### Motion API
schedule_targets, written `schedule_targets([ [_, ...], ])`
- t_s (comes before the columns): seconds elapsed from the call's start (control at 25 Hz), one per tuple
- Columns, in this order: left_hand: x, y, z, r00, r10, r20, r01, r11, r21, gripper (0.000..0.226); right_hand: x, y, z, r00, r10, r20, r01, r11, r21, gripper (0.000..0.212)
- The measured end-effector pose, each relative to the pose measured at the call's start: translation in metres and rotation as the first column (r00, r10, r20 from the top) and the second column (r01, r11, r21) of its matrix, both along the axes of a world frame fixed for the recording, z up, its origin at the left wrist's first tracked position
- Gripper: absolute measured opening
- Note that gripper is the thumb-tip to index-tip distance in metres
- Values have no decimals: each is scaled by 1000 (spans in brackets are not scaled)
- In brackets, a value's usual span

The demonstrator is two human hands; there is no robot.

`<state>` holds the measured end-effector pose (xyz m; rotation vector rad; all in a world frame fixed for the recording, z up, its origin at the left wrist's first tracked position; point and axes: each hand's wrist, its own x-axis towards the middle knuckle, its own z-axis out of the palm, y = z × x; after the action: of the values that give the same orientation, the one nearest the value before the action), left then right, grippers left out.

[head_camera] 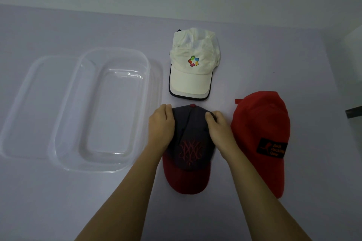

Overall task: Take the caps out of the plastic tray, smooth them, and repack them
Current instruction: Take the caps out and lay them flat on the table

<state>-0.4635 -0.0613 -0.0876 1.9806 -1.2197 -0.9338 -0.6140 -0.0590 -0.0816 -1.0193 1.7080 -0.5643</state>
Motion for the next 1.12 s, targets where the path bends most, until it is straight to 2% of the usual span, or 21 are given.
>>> schedule_targets([
  [0.12, 5, 0, -4, 994, -47, 101, 39, 996, 79, 42, -4, 1, -6, 999, -5, -47, 4, 1000, -31, 22],
  [0.4, 6, -2, 0, 971, -123, 206, 102, 989, 106, 50, -5, -10, -8, 988, -99, 122, 85, 990, 116, 19],
  [0.6, 10, -10, -2, 970, -133, 205, 96, 979, 179, 48, -9, -17, -8, 995, -56, 81, 42, 987, 157, 24],
  [0.72, 10, -10, -5, 969, -133, 208, 95, 979, 182, 40, -7, -24, -7, 997, -70, 19, 65, 975, 213, 45],
  [0.8, 10, -8, -5, 970, -128, 207, 92, 980, 175, 36, -7, -22, -10, 997, -19, -71, 29, 988, 154, 44],
  [0.96, 8, -4, -4, 969, -195, 150, 172, 973, 154, 34, -4, -18, -14, 993, 30, -117, -24, 998, 54, 36],
  [1.12, 9, -4, 1, 981, -159, 114, 158, 987, 19, 31, -2, -20, -11, 985, 99, -138, -97, 995, 21, 31],
])
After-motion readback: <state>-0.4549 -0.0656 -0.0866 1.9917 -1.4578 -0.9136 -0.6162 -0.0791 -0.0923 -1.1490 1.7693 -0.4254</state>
